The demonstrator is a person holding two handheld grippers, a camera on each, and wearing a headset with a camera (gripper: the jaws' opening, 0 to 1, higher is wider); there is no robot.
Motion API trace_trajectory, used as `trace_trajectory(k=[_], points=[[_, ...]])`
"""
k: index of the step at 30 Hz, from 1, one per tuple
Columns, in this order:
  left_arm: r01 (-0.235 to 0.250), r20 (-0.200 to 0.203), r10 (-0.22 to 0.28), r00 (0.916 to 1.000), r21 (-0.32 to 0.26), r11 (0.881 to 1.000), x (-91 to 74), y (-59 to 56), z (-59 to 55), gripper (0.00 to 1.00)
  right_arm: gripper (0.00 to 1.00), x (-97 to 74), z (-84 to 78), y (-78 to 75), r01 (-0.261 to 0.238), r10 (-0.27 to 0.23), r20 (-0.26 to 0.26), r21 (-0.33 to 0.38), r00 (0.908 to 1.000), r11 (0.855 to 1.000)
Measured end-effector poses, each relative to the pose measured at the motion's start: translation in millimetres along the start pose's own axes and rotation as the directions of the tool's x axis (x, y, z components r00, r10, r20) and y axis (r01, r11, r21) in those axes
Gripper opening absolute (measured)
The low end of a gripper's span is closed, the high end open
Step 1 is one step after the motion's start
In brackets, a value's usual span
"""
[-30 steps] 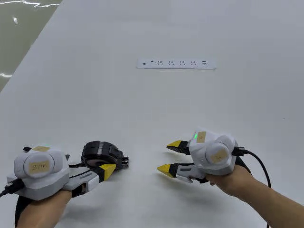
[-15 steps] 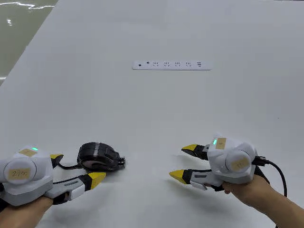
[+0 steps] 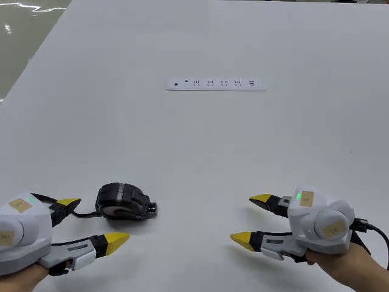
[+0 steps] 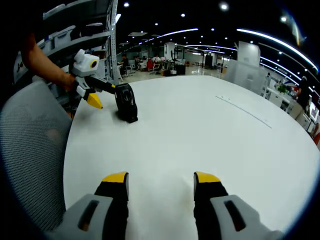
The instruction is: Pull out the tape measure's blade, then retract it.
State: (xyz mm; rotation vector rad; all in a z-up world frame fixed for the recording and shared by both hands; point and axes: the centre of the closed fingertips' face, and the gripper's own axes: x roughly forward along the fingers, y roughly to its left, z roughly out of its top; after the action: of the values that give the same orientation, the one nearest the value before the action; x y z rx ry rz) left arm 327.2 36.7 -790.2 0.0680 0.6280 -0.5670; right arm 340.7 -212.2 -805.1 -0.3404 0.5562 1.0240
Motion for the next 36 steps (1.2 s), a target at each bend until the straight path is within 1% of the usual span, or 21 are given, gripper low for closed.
trace_trajectory(k=[2, 4, 9, 12, 16, 19, 21, 23, 25, 27, 28, 30, 32, 34, 36], points=[[0.016, 0.001, -0.016, 0.9999, 0.016, 1.0, -1.7, -3.4, -1.7, 0.77, 0.53, -5.7, -1.3, -0.3, 0.009, -0.009, 0.01, 0.022, 0.9999, 1.0], [0.028, 0.006, -0.028, 0.9996, 0.028, 0.999, -4.3, -6.1, -2.2, 0.78, 0.55, -11.5, -3.8, -0.3, 0.015, -0.015, 0.015, 0.028, 0.9998, 0.999], [0.039, 0.028, -0.04, 0.9988, 0.043, 0.998, -10.6, -8.3, -1.8, 0.8, 0.61, -22.6, -7.4, -1.2, 0.027, -0.029, 0.028, 0.045, 0.9992, 0.999], [0.046, 0.039, -0.048, 0.9981, 0.047, 0.998, -14.9, -8.6, -2.4, 0.82, 0.64, -30.8, -8.6, -3.3, 0.043, -0.046, 0.042, 0.067, 0.9981, 0.997], [0.054, 0.05, -0.056, 0.9971, 0.042, 0.998, -18.1, -9.0, -2.2, 0.84, 0.69, -36.9, -9.4, -3.1, 0.045, -0.05, 0.066, 0.086, 0.9965, 0.995], [0.06, 0.056, -0.062, 0.9965, 0.041, 0.997, -20.0, -10.3, -1.3, 0.85, 0.73, -39.2, -10.9, -0.4, 0.039, -0.046, 0.071, 0.101, 0.9964, 0.994], [0.069, 0.06, -0.073, 0.9955, 0.064, 0.996, -21.1, -12.5, -1.7, 0.87, 0.77, -40.4, -13.1, 3.9, 0.027, -0.036, 0.079, 0.1, 0.9962, 0.995], [0.08, 0.066, -0.085, 0.9942, 0.069, 0.994, -21.5, -14.7, -1.6, 0.9, 0.78, -41.0, -14.9, 6.2, 0.024, -0.031, 0.076, 0.1, 0.9966, 0.995], [0.086, 0.065, -0.091, 0.9937, 0.071, 0.994, -22.2, -16.1, -2.8, 0.91, 0.81, -41.8, -14.6, 9.1, 0.019, -0.028, 0.085, 0.101, 0.996, 0.995], [0.099, 0.077, -0.104, 0.9916, 0.069, 0.993, -23.3, -18.9, -3.2, 0.93, 0.83, -42.5, -14.5, 10.7, 0.015, -0.024, 0.09, 0.097, 0.9957, 0.995], [0.098, 0.08, -0.104, 0.9914, 0.072, 0.993, -23.8, -19.3, -3.4, 0.95, 0.85, -42.8, -14.2, 11.0, 0.014, -0.023, 0.093, 0.095, 0.9954, 0.995], [0.095, 0.101, -0.102, 0.9897, 0.069, 0.993, -25.1, -20.0, -0.8, 0.99, 0.89, -43.9, -11.5, 10.8, 0.021, -0.03, 0.11, 0.085, 0.9935, 0.996], [0.093, 0.114, -0.101, 0.9883, 0.078, 0.993, -26.4, -19.5, 0.4, 1.0, 0.94, -44.3, -8.9, 10.8, 0.022, -0.031, 0.127, 0.071, 0.9915, 0.997], [0.099, 0.105, -0.108, 0.9886, 0.084, 0.992, -26.3, -20.2, -1.6, 1.0, 0.96, -43.6, -8.4, 11.2, 0.018, -0.026, 0.127, 0.064, 0.9915, 0.998], [0.104, 0.085, -0.113, 0.9899, 0.108, 0.989, -25.5, -22.0, -5.9, 1.0, 0.98, -42.8, -7.7, 12.1, 0.017, -0.023, 0.123, 0.049, 0.9921, 0.999]])
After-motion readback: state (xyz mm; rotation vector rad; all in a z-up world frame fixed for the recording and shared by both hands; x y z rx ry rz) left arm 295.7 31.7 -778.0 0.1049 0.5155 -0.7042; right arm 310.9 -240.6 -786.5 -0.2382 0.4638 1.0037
